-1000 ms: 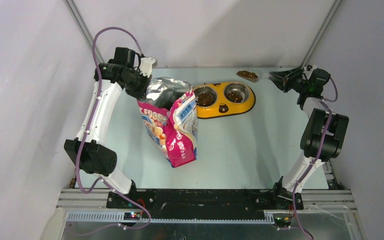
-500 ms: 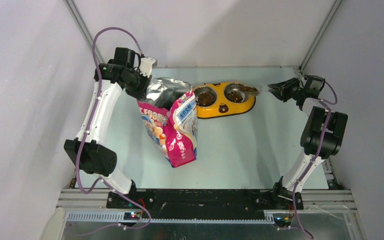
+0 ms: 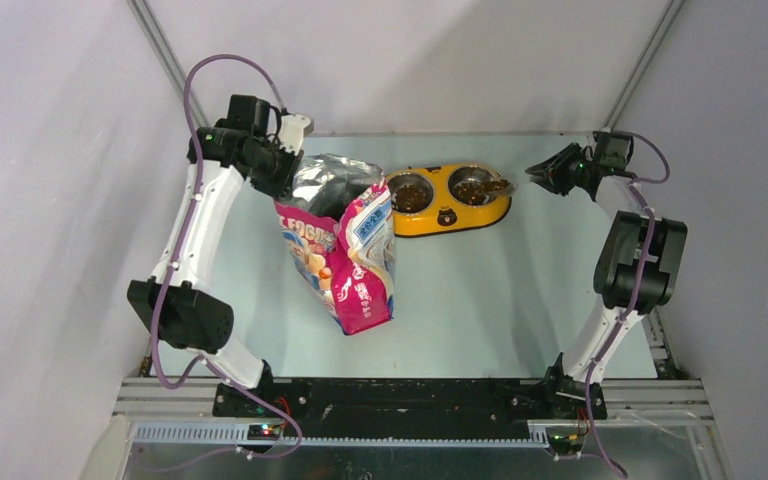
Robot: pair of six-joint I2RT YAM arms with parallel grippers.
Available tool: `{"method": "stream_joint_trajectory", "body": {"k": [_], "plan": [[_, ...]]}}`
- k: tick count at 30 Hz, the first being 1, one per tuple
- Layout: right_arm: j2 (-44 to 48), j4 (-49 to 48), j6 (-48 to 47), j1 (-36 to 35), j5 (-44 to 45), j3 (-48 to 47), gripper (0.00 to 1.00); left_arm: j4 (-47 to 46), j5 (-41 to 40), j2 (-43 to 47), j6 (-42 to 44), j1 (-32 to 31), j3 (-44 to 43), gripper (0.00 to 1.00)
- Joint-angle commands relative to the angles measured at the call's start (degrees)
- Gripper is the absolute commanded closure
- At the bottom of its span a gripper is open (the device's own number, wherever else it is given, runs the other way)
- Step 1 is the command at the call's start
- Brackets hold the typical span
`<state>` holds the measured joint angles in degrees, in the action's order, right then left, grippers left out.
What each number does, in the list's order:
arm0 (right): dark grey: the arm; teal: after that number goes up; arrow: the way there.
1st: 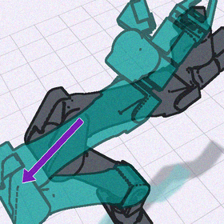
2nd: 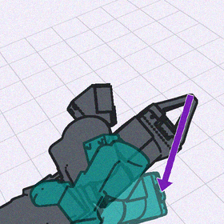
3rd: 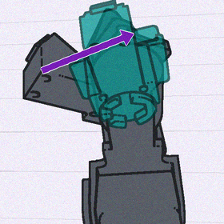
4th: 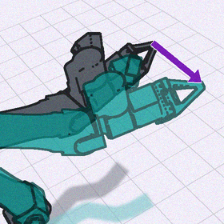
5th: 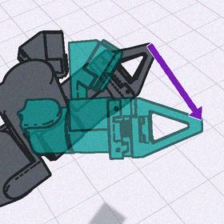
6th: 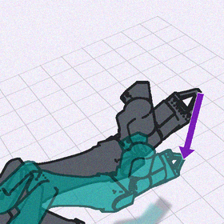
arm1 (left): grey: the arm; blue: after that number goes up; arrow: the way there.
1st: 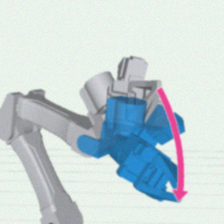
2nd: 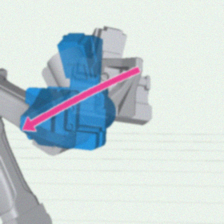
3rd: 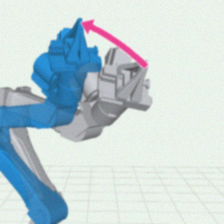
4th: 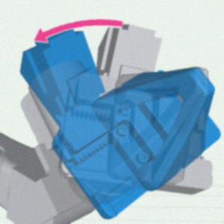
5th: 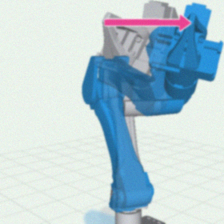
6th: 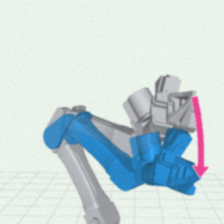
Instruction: Serve the pet food
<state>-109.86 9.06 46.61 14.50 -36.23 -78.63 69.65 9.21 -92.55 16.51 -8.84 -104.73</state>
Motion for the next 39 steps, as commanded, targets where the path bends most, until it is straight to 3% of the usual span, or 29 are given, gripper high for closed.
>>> {"method": "stream_joint_trajectory", "body": {"k": [1,13,20,28,39], "plan": [[1.45,8.98,-12.58,-2.55,8.31,-6.73,1.00,-1.02,-0.59,2.64,-0.58,0.49,0.40,1.00],[3.13,19.37,-42.41,-13.92,23.22,-16.10,1.00,-2.21,2.73,3.78,-1.71,0.40,-1.52,1.00],[5.85,18.14,-58.78,-23.27,32.11,-15.31,1.00,-3.79,7.00,4.94,-3.24,0.40,-1.53,1.00],[7.93,17.83,-67.18,-28.83,38.13,-15.41,1.00,-8.63,9.08,9.77,-4.20,0.40,2.80,1.00],[9.37,20.20,-69.54,-31.34,41.14,-16.92,1.00,-14.00,12.53,13.49,-6.61,0.40,7.78,1.00]]}}
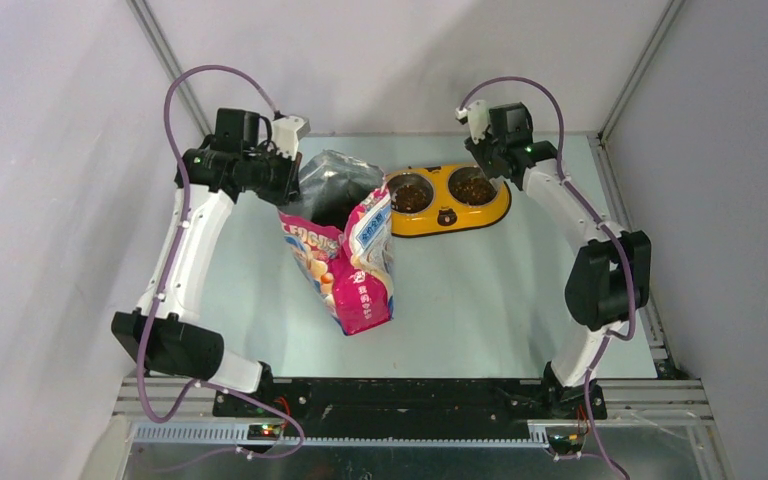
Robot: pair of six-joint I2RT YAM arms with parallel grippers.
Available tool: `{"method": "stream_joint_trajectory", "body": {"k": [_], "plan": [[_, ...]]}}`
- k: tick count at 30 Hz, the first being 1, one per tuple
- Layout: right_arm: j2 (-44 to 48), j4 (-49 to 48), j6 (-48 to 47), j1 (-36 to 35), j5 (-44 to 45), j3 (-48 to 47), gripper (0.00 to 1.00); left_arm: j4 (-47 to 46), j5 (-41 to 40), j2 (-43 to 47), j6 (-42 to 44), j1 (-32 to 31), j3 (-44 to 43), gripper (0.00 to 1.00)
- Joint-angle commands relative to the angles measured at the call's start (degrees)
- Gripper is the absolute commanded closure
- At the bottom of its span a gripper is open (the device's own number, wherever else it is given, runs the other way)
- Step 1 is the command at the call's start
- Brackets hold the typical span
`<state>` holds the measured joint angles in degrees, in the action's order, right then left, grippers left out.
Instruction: Serve the pet food
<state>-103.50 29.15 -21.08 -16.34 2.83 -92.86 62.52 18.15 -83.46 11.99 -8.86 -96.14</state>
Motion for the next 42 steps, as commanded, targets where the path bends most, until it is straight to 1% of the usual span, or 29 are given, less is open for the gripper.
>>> {"method": "stream_joint_trajectory", "body": {"k": [1,16,18,22,24,27,28,29,30,31,32,34,35,37,40,42], "plan": [[3.12,0.25,-1.90,-0.68,2.09,-2.75,1.00,-7.02,4.18,4.52,-2.20,0.43,-0.76,1.00],[4.50,0.31,-0.29,-1.05,1.30,-1.48,1.00,-7.51,5.71,4.56,-3.18,0.43,0.60,1.00],[4.60,0.77,1.34,-0.53,0.65,-2.30,1.00,-7.32,5.96,4.57,-3.09,0.38,0.78,1.00],[6.09,4.50,5.92,1.10,-3.32,-4.34,1.00,-6.94,6.11,4.81,-2.73,0.34,1.02,1.00],[7.39,6.63,8.61,2.63,-7.33,-4.91,1.00,-6.75,5.90,4.92,-2.50,0.34,1.22,1.00],[8.41,10.15,15.79,6.62,-19.55,-6.02,0.97,-6.69,6.00,4.94,-2.28,0.34,1.69,1.00],[8.45,11.77,17.56,9.58,-29.10,-6.08,0.96,-6.71,6.05,4.97,-2.30,0.34,1.76,1.00],[8.43,12.41,21.14,11.11,-33.24,-5.83,0.96,-6.75,6.27,4.93,-2.32,0.34,1.75,1.00],[8.13,13.12,22.91,14.33,-42.86,-4.35,0.96,-6.83,6.32,4.79,-2.27,0.34,1.70,1.00],[7.91,13.17,26.42,16.04,-47.28,-3.20,0.95,-6.81,6.40,4.66,-2.27,0.34,1.62,1.00],[7.73,13.10,29.07,18.55,-53.74,-0.26,0.95,-6.85,6.47,4.57,-2.29,0.34,1.55,1.00],[8.20,12.32,31.44,20.73,-58.04,5.08,0.95,-6.82,6.78,4.42,-2.25,0.29,1.49,1.00],[8.57,11.80,32.02,21.48,-58.38,9.04,0.95,-6.85,7.00,4.34,-2.33,0.33,1.48,1.00],[10.22,10.36,32.92,21.74,-57.97,14.04,0.95,-6.87,7.48,4.22,-2.58,0.34,1.59,1.00],[10.78,10.88,32.24,21.19,-54.95,18.90,0.91,-7.05,7.80,4.47,-2.83,0.34,2.07,1.00],[10.93,10.48,31.86,21.03,-55.42,22.67,0.89,-7.06,7.97,4.53,-2.93,0.34,2.25,0.99]]}}
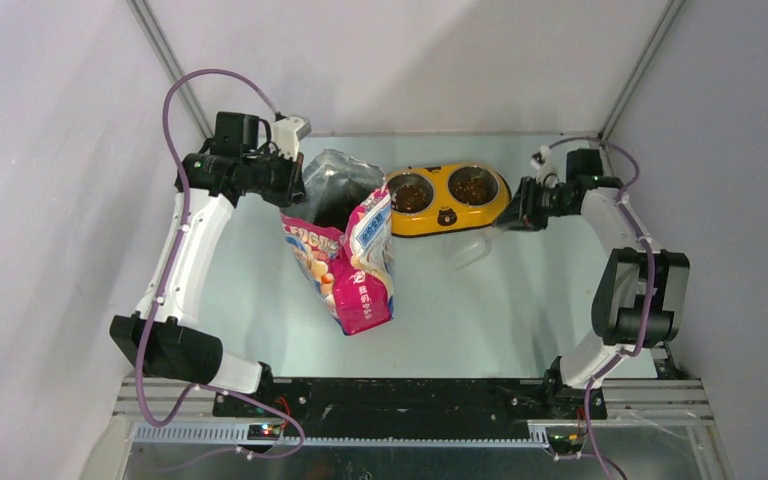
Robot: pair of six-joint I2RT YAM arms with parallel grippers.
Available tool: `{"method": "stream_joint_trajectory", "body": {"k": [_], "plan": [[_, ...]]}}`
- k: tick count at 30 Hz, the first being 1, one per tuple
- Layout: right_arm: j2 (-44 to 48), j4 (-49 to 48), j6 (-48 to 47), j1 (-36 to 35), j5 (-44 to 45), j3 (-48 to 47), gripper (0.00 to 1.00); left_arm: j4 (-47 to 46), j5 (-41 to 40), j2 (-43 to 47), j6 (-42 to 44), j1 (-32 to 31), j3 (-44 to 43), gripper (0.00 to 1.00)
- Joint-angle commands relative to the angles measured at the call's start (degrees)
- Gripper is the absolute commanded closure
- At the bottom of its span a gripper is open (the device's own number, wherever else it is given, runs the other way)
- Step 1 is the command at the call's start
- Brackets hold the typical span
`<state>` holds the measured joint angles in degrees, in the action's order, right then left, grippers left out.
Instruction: Serve the pet food
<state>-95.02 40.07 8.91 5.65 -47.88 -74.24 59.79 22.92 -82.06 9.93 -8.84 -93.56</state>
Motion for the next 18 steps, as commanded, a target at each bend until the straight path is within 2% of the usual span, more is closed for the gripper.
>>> {"method": "stream_joint_trajectory", "body": {"k": [1,5,9,13,14,18], "plan": [[2.14,-0.46,1.80,-1.05,-4.87,6.29,0.88,-4.40,3.24,3.09,-0.97,0.32,-0.32,0.99],[0.80,-2.05,3.46,-1.02,-5.84,12.73,0.93,-4.68,3.76,2.97,-2.14,0.32,-0.83,0.99],[-0.52,-3.69,4.98,-1.88,-3.62,18.11,0.91,-4.79,4.84,2.76,-3.20,0.25,-1.48,0.98],[-1.08,-4.84,7.11,-4.76,1.18,19.24,0.86,-4.49,3.87,2.73,-3.31,0.00,-1.13,0.98],[-1.25,-4.48,7.14,-5.29,2.45,18.76,0.81,-4.50,3.70,2.84,-3.28,-0.02,-1.03,0.98],[-2.40,-3.84,7.83,-6.65,5.55,18.73,0.71,-4.68,3.45,3.11,-3.42,-0.17,-0.28,0.97]]}}
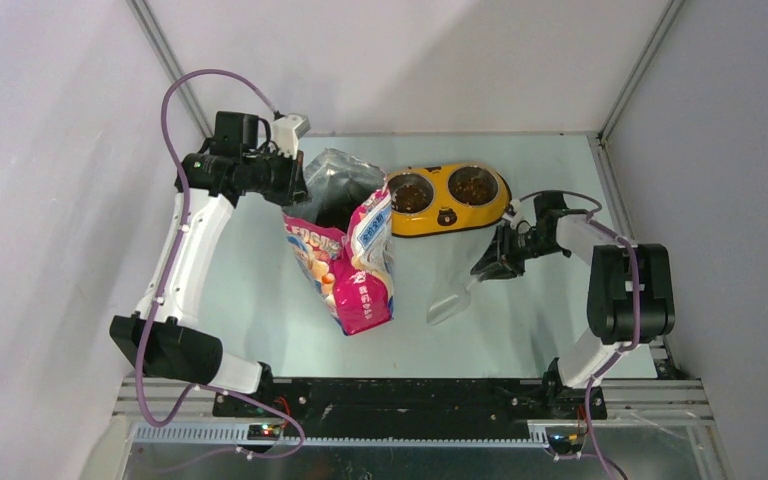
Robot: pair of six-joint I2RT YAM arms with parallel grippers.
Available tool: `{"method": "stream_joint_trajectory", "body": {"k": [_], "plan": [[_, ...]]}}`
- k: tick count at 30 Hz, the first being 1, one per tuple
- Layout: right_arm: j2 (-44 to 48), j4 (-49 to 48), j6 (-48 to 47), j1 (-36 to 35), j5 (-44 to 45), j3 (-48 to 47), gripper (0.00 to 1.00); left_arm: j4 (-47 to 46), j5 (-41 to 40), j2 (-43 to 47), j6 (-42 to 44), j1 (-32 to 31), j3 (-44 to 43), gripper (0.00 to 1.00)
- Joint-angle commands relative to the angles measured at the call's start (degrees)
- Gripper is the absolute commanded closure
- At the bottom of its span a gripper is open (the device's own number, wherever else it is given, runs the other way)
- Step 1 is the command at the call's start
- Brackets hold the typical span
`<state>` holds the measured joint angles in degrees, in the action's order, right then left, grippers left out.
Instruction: Serve the pet food
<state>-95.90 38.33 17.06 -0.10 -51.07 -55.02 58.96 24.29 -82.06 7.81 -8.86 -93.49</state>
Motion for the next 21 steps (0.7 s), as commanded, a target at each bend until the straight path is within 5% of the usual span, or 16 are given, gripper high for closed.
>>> {"method": "stream_joint_trajectory", "body": {"k": [1,21], "plan": [[-1.77,-2.19,-0.21,-0.55,8.90,-0.05,0.69,-3.92,2.03,3.17,-1.31,-0.22,-0.08,0.97],[-6.02,-4.88,-1.86,0.29,17.81,-2.29,0.48,-2.58,0.72,3.81,-0.04,-0.92,1.58,0.94]]}}
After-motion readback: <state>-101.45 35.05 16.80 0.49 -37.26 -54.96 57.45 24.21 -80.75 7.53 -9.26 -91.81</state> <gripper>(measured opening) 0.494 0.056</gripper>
